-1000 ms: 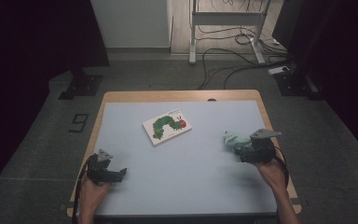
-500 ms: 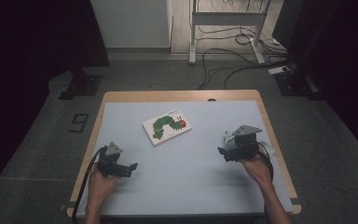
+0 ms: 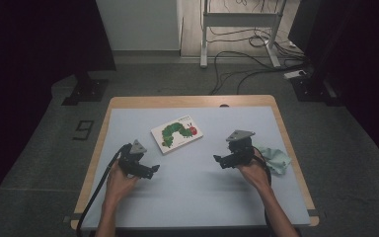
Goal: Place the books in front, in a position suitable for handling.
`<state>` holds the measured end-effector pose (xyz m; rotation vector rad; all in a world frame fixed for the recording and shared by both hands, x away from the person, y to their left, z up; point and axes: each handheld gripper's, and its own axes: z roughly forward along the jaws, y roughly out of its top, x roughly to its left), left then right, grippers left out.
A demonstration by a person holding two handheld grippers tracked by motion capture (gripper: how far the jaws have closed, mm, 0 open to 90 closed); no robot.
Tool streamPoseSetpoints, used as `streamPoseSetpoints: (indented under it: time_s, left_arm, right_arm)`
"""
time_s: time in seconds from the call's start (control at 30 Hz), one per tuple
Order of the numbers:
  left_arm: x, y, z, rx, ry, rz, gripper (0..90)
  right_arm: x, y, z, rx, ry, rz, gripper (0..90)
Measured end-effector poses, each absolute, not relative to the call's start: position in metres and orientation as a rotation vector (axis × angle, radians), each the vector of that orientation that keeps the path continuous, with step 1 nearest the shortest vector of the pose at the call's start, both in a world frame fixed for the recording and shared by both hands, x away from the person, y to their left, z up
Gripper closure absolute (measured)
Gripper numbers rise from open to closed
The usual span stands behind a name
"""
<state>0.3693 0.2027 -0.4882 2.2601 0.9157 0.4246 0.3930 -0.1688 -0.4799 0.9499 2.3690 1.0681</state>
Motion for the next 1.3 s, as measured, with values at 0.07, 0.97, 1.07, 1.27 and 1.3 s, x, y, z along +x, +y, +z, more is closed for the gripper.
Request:
streamPoseSetpoints:
  time_s: [0.07, 0.97, 1.07, 1.27, 1.3]
  left_arm:
    - [0.373, 0.197, -0.488, 2.271, 0.894, 0.431, 0.0]
    - [0.411, 0.178, -0.515, 2.342, 0.852, 0.343, 0.0]
    - [0.413, 0.178, -0.517, 2.331, 0.849, 0.335, 0.0]
    - [0.418, 0.18, -0.523, 2.342, 0.859, 0.333, 0.0]
    - [0.419, 0.18, -0.524, 2.336, 0.86, 0.328, 0.0]
  right_arm:
    - [0.396, -0.163, -0.482, 0.933, 2.378, 1.067, 0.0]
    - [0.446, -0.114, -0.513, 0.884, 2.458, 1.051, 0.0]
    - [0.451, -0.11, -0.515, 0.889, 2.462, 1.057, 0.0]
    - [0.462, -0.104, -0.522, 0.872, 2.482, 1.044, 0.0]
    - [0.462, -0.104, -0.522, 0.872, 2.482, 1.044, 0.0]
